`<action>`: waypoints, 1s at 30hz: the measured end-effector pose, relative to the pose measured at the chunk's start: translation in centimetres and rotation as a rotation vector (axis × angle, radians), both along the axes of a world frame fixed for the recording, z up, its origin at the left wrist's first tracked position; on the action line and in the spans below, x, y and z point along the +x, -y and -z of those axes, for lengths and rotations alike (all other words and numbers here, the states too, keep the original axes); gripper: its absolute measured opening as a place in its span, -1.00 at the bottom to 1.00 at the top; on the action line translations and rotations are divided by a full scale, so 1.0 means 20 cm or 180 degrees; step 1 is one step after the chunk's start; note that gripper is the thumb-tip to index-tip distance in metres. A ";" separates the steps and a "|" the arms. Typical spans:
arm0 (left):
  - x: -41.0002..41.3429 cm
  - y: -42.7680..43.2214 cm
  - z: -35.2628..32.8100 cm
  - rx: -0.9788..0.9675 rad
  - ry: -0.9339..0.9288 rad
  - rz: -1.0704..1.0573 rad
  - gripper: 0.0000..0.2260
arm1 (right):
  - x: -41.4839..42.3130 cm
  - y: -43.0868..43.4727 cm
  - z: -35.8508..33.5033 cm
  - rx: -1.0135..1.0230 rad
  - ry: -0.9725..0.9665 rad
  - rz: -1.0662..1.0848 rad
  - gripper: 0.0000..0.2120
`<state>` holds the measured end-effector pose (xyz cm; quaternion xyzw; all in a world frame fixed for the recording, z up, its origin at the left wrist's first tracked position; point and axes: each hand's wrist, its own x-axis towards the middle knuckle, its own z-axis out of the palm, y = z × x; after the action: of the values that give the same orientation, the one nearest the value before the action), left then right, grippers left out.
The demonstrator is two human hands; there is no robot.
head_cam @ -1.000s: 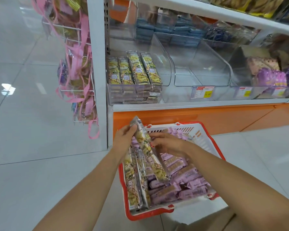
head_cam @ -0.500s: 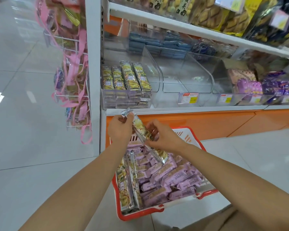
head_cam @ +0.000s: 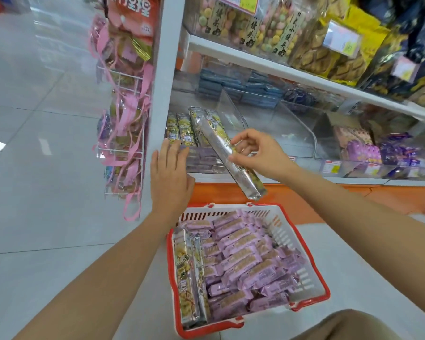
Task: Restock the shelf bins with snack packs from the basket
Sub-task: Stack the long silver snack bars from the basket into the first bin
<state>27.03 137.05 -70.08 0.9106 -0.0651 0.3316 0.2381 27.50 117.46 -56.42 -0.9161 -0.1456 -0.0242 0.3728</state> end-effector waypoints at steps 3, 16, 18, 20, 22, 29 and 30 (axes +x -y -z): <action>0.01 -0.03 -0.01 0.0350 -0.0177 0.0053 -0.27 | 0.15 -0.11 -0.06 -0.0021 0.0156 0.0293 -0.75; 0.06 -0.19 0.08 0.0876 0.0074 0.0270 -0.17 | 0.67 -0.47 -0.05 -0.0599 0.0247 0.0768 -0.74; 0.07 -0.19 0.09 0.0922 0.0134 0.0226 -0.19 | 0.71 -0.51 -0.01 -0.0673 0.0284 0.0832 -0.73; 0.08 -0.18 0.10 0.0900 0.0189 0.0214 -0.22 | 0.74 -0.55 0.05 -0.0741 0.0308 0.0887 -0.71; 0.09 -0.18 0.11 0.0896 0.0238 0.0197 -0.22 | 0.75 -0.57 0.10 -0.0893 0.0357 0.0912 -0.67; 0.10 -0.18 0.12 0.0850 0.0196 0.0212 -0.20 | 0.75 -0.61 0.17 -0.1581 0.0538 0.0837 -0.66; 0.10 -0.18 0.12 0.0839 0.0180 0.0216 -0.20 | 0.75 -0.60 0.17 -0.1592 0.0511 0.0840 -0.65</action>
<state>29.02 140.57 -72.51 0.9215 -0.1455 0.3374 0.1257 42.55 129.50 -59.82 -0.9857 -0.0556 -0.1083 0.1164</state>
